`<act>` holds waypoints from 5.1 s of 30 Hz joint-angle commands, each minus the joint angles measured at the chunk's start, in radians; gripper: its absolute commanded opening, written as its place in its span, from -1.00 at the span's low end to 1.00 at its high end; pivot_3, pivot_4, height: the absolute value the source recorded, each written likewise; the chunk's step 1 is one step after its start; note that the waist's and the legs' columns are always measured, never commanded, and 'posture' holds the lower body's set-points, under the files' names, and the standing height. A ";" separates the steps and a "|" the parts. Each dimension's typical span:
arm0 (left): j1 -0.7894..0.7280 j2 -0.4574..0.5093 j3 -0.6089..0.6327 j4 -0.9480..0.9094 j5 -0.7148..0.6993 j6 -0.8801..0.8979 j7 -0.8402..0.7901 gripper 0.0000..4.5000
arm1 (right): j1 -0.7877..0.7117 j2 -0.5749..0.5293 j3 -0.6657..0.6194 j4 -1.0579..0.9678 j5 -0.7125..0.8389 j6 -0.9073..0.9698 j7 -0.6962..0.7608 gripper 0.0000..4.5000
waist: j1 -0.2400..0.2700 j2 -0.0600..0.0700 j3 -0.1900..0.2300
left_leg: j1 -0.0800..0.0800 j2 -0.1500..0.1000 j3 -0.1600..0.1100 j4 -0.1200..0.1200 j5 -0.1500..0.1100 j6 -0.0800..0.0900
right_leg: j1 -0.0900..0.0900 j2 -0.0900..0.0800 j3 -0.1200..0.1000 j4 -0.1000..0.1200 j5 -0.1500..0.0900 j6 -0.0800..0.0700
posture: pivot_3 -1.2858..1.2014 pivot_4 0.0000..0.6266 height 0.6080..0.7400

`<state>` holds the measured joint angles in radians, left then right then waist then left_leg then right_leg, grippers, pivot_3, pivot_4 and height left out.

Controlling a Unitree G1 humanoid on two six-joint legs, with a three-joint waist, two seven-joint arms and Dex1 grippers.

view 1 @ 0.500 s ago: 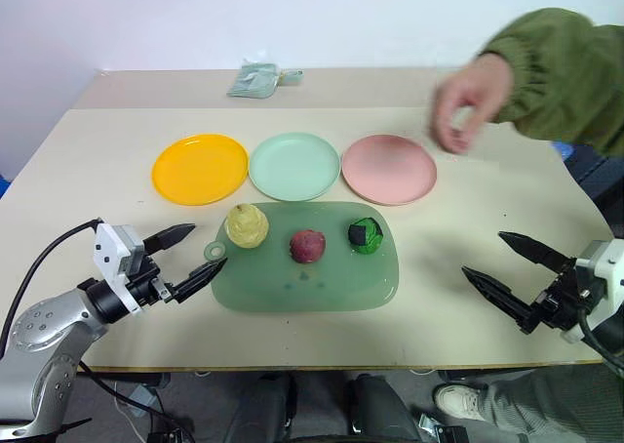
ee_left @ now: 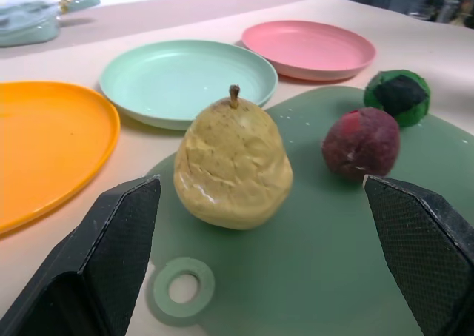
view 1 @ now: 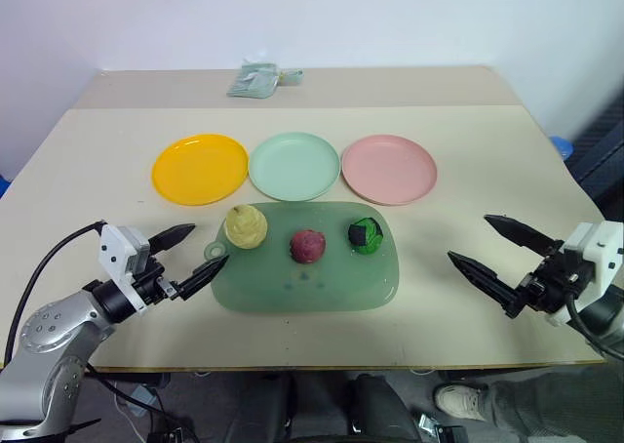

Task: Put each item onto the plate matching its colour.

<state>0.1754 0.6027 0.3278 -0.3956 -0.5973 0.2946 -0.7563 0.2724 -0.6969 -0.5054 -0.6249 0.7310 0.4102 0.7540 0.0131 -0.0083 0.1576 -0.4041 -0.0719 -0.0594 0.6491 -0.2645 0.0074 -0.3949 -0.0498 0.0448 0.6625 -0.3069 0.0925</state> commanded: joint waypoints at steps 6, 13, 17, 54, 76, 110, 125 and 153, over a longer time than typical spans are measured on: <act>-0.097 -0.129 -0.084 -0.035 0.118 0.008 0.220 1.00 | -0.196 -0.050 0.151 0.018 0.049 0.026 0.091 0.93 | 0.001 -0.001 0.000 | 0.000 0.000 0.000 0.001 0.000 0.000 | 0.000 0.000 0.000 0.000 0.000 0.000 | 0.03 -0.52 1.00; -0.200 -0.188 -0.186 0.031 0.212 0.021 0.306 1.00 | -0.350 -0.048 0.287 0.119 -0.020 -0.019 0.190 0.93 | 0.002 -0.001 0.000 | 0.000 0.000 0.000 0.001 0.000 0.000 | 0.000 0.000 -0.001 0.000 0.000 0.000 | 0.03 -0.52 1.00; -0.233 -0.212 -0.241 0.052 0.264 0.026 0.331 1.00 | -0.380 -0.032 0.329 0.163 -0.069 -0.057 0.214 0.93 | 0.000 -0.001 0.000 | -0.001 -0.001 0.000 0.001 0.000 0.000 | -0.001 0.000 -0.001 0.000 0.000 0.000 | 0.03 -0.52 1.00; -1.068 -0.358 -0.075 1.302 0.488 -0.351 0.834 0.98 | -0.523 0.108 0.400 0.289 -0.256 -0.135 0.038 1.00 | -0.001 -0.007 0.002 | -0.006 -0.002 0.000 0.004 0.003 -0.005 | -0.008 0.001 -0.001 0.004 0.001 0.002 | 0.03 -0.52 1.00; -0.142 0.112 0.029 0.076 -0.081 -0.027 -0.214 0.98 | -0.579 0.180 0.561 0.511 -0.334 -0.052 0.038 1.00 | -0.008 -0.004 0.001 | -0.005 -0.001 0.001 0.000 0.001 -0.002 | -0.009 0.000 0.000 0.003 0.002 0.000 | 0.03 -0.52 1.00; -0.096 -0.090 -0.016 -0.214 -0.070 0.133 0.249 1.00 | -1.343 0.559 0.547 1.640 -0.573 -0.559 -0.080 0.00 | -0.031 -0.004 0.001 | -0.005 -0.001 0.001 -0.001 0.005 -0.008 | -0.010 0.001 -0.001 0.004 0.002 0.000 | 0.03 -0.52 1.00; 0.015 -0.076 -0.007 -0.296 -0.087 0.112 0.215 1.00 | -1.424 0.588 0.471 1.794 -0.594 -0.671 0.040 0.99 | -0.032 -0.003 0.002 | -0.005 -0.001 0.002 -0.001 0.005 -0.009 | -0.010 0.001 -0.001 0.004 0.002 0.000 | 0.03 -0.52 1.00; 0.087 0.155 0.104 -0.104 -0.185 0.049 -0.336 1.00 | -0.715 0.397 0.668 0.623 -0.351 0.054 0.158 0.99 | -0.030 0.001 0.003 | -0.004 0.000 0.001 -0.003 0.002 -0.003 | -0.010 0.000 -0.002 0.002 0.002 -0.003 | 0.03 -0.52 1.00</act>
<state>0.2530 0.7443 0.4005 -0.4651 -0.7683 0.3460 -1.0828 -0.4232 -0.3107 0.1509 -0.0096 0.3857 0.4967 0.8961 -0.0173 -0.0074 0.1604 -0.4076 -0.0716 -0.0584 0.6457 -0.2630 0.0046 -0.4046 -0.0496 0.0432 0.6649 -0.3045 0.0896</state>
